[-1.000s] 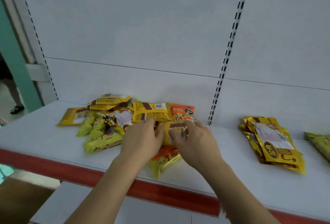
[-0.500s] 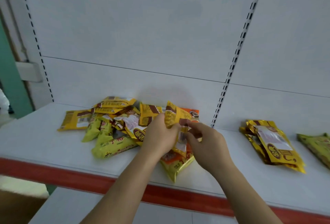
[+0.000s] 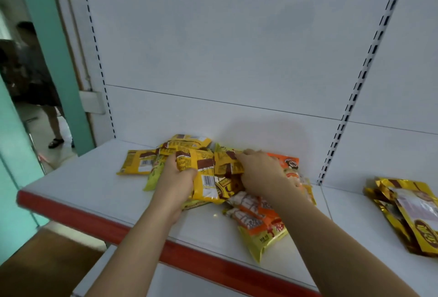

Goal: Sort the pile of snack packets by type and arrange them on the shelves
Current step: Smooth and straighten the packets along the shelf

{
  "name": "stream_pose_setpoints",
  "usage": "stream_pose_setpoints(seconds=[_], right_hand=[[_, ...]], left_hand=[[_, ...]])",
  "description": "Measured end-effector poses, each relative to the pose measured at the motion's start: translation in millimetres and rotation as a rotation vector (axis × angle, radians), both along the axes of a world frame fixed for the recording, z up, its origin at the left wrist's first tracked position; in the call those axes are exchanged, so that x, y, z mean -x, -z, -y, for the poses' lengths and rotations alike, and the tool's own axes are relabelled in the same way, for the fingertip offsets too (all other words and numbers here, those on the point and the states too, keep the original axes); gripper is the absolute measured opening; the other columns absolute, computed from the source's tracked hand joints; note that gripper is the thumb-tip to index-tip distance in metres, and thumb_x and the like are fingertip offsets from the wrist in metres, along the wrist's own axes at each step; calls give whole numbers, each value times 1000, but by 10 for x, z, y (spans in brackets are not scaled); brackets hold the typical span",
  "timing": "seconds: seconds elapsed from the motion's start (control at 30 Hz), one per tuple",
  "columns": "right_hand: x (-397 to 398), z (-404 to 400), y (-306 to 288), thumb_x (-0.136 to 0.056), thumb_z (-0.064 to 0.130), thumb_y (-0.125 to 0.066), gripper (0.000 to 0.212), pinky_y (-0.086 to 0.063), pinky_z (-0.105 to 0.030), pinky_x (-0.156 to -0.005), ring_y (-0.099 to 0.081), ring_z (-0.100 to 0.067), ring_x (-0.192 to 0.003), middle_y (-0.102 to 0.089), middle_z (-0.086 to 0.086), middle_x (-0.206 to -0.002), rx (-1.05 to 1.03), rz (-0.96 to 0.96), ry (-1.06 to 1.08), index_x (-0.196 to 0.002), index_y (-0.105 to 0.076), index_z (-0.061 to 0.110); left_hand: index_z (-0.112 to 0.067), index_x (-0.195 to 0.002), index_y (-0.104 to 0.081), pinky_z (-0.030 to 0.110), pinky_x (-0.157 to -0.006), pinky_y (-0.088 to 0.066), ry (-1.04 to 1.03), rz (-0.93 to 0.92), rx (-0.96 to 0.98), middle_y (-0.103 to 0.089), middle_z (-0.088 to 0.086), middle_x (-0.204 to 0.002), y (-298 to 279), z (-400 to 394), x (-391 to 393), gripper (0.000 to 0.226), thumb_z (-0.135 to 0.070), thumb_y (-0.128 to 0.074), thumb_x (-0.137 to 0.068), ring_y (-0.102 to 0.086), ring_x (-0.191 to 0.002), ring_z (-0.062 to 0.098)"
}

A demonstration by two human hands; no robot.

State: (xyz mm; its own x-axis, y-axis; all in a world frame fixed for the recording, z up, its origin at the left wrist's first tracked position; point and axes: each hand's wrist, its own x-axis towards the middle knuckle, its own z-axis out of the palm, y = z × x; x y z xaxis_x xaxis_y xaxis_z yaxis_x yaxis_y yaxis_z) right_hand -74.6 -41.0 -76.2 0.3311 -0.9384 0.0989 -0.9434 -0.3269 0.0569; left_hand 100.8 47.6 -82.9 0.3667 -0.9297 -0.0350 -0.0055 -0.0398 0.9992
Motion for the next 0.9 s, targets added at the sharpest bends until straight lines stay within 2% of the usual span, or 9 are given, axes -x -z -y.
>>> stream_pose_setpoints(seconds=[0.13, 0.27, 0.37, 0.47, 0.53, 0.6, 0.7, 0.77, 0.9], right_hand=[[73, -57, -98, -93, 9, -49, 48, -53, -42, -84, -62, -30, -107, -64, -1, -122, 304, 199, 10, -138, -51, 26], [64, -253, -151, -91, 3, -53, 52, -51, -52, -97, -56, -33, -125, -61, -6, -137, 605, 448, -288, -139, -56, 23], [-97, -371, -51, -86, 10, -45, 58, -36, -49, -112, -40, -32, -141, -52, -3, -147, 516, 306, -583, -140, -57, 27], [-125, -316, 8, -84, 9, -40, 61, -33, -50, -114, -29, -27, -148, -48, 5, -150, 390, 392, -612, -138, -59, 29], [-177, -274, -12, -80, 7, -34, 67, -32, -50, -116, -23, -24, -151, -45, 6, -152, 350, 403, -611, -136, -61, 31], [-330, -266, -23, -76, 0, -33, 71, -30, -44, -119, -21, -23, -151, -44, 4, -153, 290, 404, -655, -135, -63, 27], [-656, -220, -6, -78, -7, -37, 68, -25, -32, -122, -26, -17, -150, -48, 3, -150, 250, 566, -523, -135, -62, 20], [-829, -129, -31, -90, -1, -39, 54, -28, -36, -121, -33, -17, -146, -50, 1, -148, 321, 672, -266, -137, -59, 17], [-1143, 38, -51, -95, 20, -55, 59, -21, -35, -122, -25, -21, -149, -37, -1, -158, 162, 384, -47, -152, -40, 20]], left_hand=[[-27, -107, -62, 59, -83, -61, -36, -43, -15, -76, 11, -103, 57, 24, -80, 33, 1, -55, -92, -75, -91, 34], [-29, -114, -65, 46, -71, -63, -1, -213, -10, -78, 4, -99, -22, 88, -79, 27, -9, -54, -100, -76, -84, 26], [-21, -120, -75, 48, -80, -61, 107, -468, -73, -78, 9, -113, -84, 143, -152, 32, -38, -53, -102, -75, -102, 32], [-19, -109, -81, 47, -85, -58, 258, -561, -78, -78, 13, -112, -97, 193, -378, 53, -59, -46, -102, -77, -96, 31], [-16, -104, -81, 42, -73, -59, 354, -532, -77, -79, 14, -101, -108, 215, -520, 51, -57, -50, -101, -78, -82, 29], [-7, -115, -74, 33, -55, -58, 389, -452, -52, -78, 12, -85, -102, 257, -628, 33, -34, -62, -100, -76, -67, 25], [-1, -120, -69, 33, -53, -59, 375, -377, -38, -77, 14, -86, -61, 373, -890, 27, -12, -67, -96, -74, -68, 25], [-4, -114, -71, 32, -52, -59, 333, -314, -5, -78, 13, -86, -34, 459, -1152, 20, -10, -68, -95, -74, -65, 23], [-12, -108, -71, 39, -59, -62, 214, -285, 35, -79, 12, -87, 53, 592, -1686, 13, -10, -67, -96, -75, -68, 25]])
